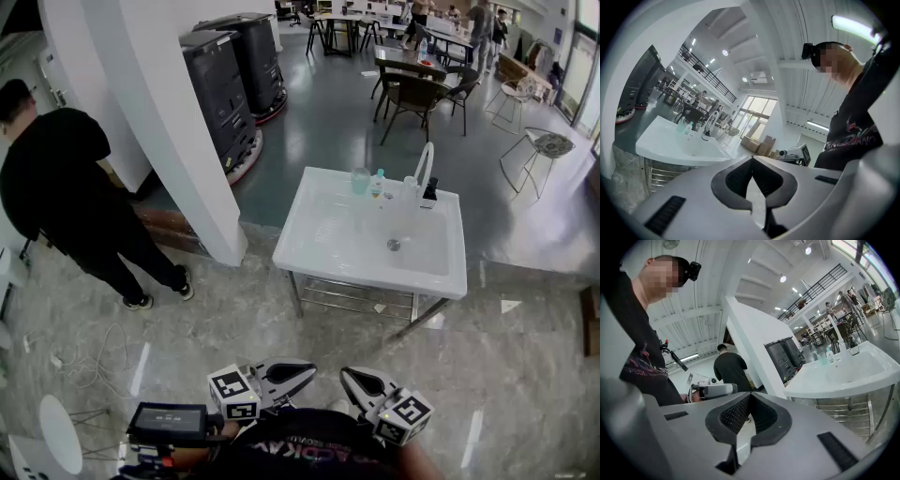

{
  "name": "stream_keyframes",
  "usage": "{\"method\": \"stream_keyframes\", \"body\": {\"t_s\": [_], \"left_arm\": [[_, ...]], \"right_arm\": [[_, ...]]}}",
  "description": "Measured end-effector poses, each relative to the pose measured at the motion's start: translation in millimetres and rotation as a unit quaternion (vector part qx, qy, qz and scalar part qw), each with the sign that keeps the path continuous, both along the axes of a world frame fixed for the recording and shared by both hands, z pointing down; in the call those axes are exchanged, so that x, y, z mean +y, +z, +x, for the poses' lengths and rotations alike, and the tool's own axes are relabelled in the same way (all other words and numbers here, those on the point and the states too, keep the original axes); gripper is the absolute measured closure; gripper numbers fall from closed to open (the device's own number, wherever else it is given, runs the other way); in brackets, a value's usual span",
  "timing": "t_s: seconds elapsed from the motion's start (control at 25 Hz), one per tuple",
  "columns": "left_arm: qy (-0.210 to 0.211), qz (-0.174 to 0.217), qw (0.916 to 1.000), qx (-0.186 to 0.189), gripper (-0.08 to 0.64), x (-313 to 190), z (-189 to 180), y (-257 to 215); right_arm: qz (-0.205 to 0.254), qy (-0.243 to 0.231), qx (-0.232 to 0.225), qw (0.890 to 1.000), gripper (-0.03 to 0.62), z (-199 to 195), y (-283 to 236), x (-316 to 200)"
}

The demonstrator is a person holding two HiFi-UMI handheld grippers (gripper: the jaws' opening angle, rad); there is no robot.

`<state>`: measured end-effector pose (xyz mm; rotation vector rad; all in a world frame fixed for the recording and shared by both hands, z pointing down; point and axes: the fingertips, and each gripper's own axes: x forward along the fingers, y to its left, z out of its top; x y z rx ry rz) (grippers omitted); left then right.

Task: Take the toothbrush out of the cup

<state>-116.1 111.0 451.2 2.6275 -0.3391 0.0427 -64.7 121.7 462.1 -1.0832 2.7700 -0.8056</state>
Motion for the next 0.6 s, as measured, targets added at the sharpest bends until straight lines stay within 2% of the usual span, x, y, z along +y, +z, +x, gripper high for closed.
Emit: {"method": "stream_keyframes", "body": {"t_s": [0.12, 0.24, 0.36, 0.6], "left_arm": [[-0.001, 0.0, 1.0, 0.0, 0.554, 0.9, -1.9, 0.8], [-0.002, -0.001, 1.0, 0.0, 0.554, 1.1, -2.6, 1.3], [-0.003, -0.001, 1.0, -0.001, 0.554, 0.6, -2.8, 1.3], [-0.005, 0.0, 1.0, -0.001, 0.554, -1.3, -5.1, 0.8]], "right_arm": [[0.007, -0.001, 0.022, 1.0, 0.583, -0.1, 6.0, 0.8], [0.006, 0.005, 0.017, 1.0, 0.583, -1.2, 4.7, -0.5], [-0.013, -0.008, 0.024, 1.0, 0.583, -1.6, 11.8, 5.3], [0.005, 0.001, 0.015, 1.0, 0.583, -0.4, 8.2, -1.4]]}}
